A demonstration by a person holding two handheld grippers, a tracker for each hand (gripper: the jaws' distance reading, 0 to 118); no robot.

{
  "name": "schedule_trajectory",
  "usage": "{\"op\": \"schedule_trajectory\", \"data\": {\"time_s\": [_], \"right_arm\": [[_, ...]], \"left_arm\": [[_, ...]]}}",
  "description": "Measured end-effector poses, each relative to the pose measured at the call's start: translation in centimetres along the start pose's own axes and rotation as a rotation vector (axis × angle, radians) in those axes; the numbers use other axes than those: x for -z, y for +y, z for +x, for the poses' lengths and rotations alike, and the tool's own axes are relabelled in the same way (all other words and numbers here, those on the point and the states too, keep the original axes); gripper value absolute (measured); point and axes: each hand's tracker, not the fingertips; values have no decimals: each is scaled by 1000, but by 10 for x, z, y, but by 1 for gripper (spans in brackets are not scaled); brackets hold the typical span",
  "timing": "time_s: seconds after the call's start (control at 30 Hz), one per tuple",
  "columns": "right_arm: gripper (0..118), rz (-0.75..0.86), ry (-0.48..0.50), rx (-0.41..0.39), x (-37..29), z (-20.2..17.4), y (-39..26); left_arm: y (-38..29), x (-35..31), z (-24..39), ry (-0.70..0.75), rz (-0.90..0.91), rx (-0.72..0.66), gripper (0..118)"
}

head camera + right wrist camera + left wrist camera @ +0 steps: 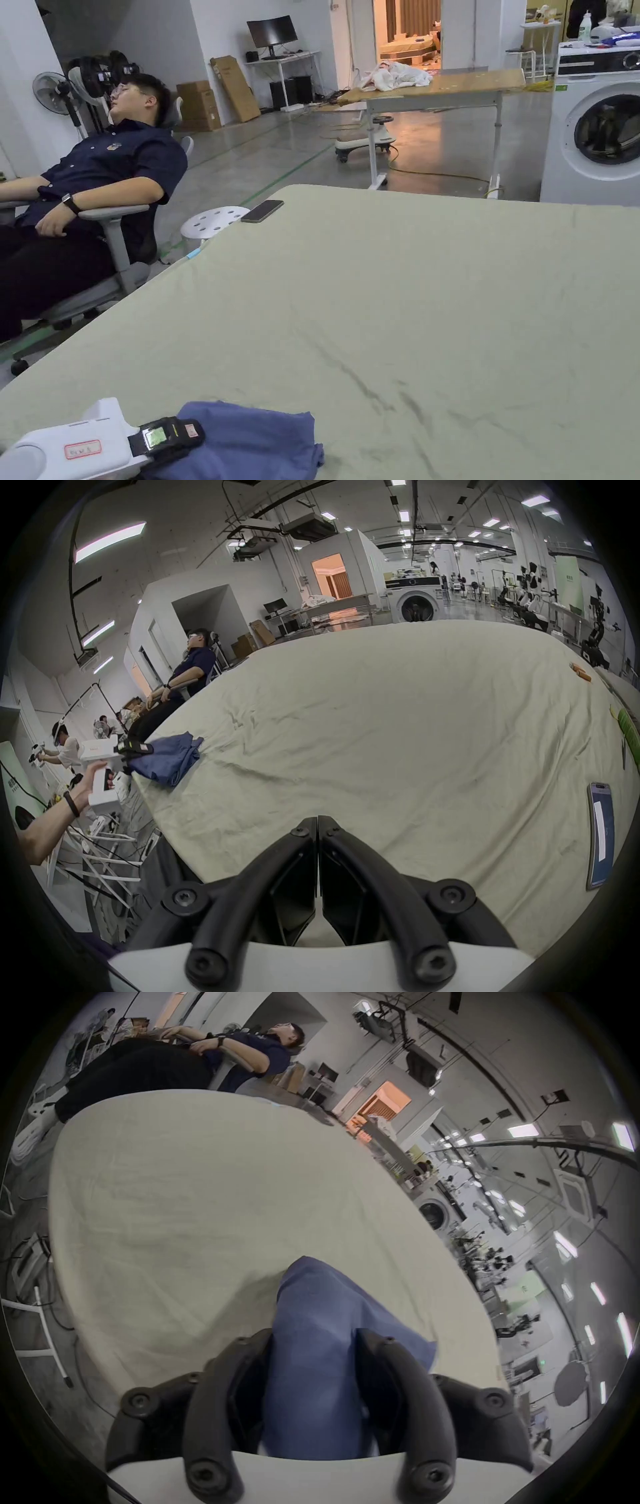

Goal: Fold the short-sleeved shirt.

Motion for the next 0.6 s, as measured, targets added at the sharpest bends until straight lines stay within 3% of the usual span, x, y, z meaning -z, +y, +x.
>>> {"op": "schedule_trajectory", "data": {"time_s": [0.07, 0.13, 0.23, 0.3, 0.47, 0.53, 0.6], "right_arm": [[0, 10, 3, -1, -5, 1, 2], [0, 37, -22, -54, -14, 2, 9], [0, 94, -115, -156, -28, 8, 18], [0, 141, -176, -183, -36, 11, 23], [0, 321, -165, -69, -61, 18, 32], [0, 382, -120, 9, -68, 16, 28], [0, 392, -109, 0, -73, 13, 24]], "left_arm": [[-4, -2, 11, 70, 33, 95, 77], [11, -3, -1, 132, 67, 235, 86], [21, -34, 25, 255, 154, 529, 86], [14, -63, 57, 250, 255, 703, 86], [-39, -127, 147, -47, 439, 814, 84], [-67, -137, 182, -130, 515, 850, 79], [-92, -141, 213, -179, 573, 858, 68]]}}
